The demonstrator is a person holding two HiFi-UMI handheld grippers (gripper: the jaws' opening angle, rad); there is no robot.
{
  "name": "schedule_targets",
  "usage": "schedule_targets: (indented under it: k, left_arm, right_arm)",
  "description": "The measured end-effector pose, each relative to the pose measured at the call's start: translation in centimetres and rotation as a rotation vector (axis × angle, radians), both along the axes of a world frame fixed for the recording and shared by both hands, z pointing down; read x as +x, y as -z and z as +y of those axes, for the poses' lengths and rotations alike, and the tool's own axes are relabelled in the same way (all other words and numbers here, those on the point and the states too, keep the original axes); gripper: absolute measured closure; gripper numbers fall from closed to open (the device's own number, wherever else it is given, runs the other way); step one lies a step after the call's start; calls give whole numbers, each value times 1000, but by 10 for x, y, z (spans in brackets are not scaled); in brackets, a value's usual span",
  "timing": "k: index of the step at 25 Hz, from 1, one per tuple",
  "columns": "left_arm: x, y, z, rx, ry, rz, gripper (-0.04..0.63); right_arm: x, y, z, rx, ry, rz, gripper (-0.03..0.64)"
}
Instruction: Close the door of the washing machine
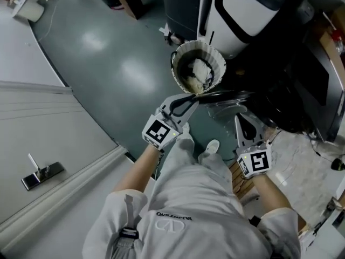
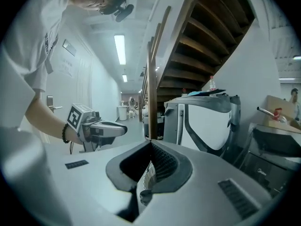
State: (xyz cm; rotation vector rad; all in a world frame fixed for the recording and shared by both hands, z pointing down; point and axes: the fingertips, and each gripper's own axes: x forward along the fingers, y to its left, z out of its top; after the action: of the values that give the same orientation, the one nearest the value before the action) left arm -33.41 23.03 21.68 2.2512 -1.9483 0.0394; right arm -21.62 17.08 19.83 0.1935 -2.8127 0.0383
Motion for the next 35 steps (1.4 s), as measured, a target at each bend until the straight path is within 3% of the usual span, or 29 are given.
schedule_targets:
  k: [8,20,35]
  left_arm:
    - [-20,-61,-19,-78,-104,-12,526]
    - [-4,-184,-53,-213,-227,-45,434]
    - [18,-309,-77,-340,-443,-103,433]
  right_arm:
    - [-33,-57,-7,-11,-39,67,606]
    - [-48,-156,-18,-78,-33,112,606]
    - [-32,-245,-36,-142,-87,158,606]
